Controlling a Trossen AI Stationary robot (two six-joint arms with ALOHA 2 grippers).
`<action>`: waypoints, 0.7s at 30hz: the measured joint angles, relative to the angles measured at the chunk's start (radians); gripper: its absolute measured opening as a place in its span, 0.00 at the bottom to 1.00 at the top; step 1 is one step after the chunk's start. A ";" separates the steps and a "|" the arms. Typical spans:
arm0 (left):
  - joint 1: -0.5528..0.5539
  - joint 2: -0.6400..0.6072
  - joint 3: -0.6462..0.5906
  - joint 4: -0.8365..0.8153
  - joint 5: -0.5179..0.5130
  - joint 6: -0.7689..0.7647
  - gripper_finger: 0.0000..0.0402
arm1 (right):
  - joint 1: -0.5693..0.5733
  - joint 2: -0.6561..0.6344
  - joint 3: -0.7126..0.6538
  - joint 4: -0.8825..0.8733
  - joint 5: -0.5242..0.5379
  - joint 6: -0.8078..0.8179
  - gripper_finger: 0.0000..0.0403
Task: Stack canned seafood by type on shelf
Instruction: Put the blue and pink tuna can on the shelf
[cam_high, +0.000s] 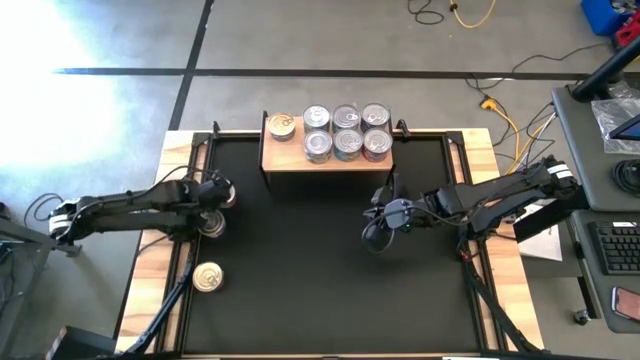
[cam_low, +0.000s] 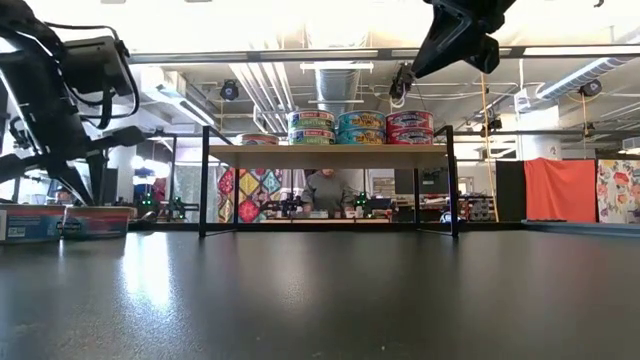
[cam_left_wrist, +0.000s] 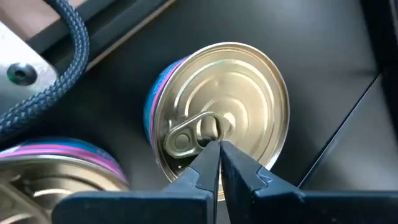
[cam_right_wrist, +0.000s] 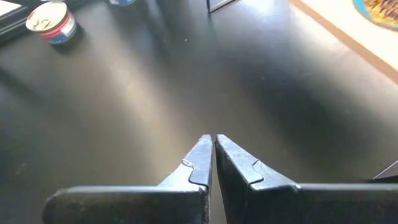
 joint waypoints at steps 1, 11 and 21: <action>0.000 -0.003 0.000 0.000 -0.010 -0.003 0.00 | 0.000 0.000 0.000 0.000 0.011 0.000 0.03; 0.001 0.015 0.039 0.019 -0.118 -0.069 0.00 | -0.025 0.000 0.000 0.010 0.047 0.000 0.03; -0.009 0.166 -0.006 0.104 -0.119 -0.098 0.00 | -0.040 0.000 -0.001 0.040 0.046 -0.001 0.03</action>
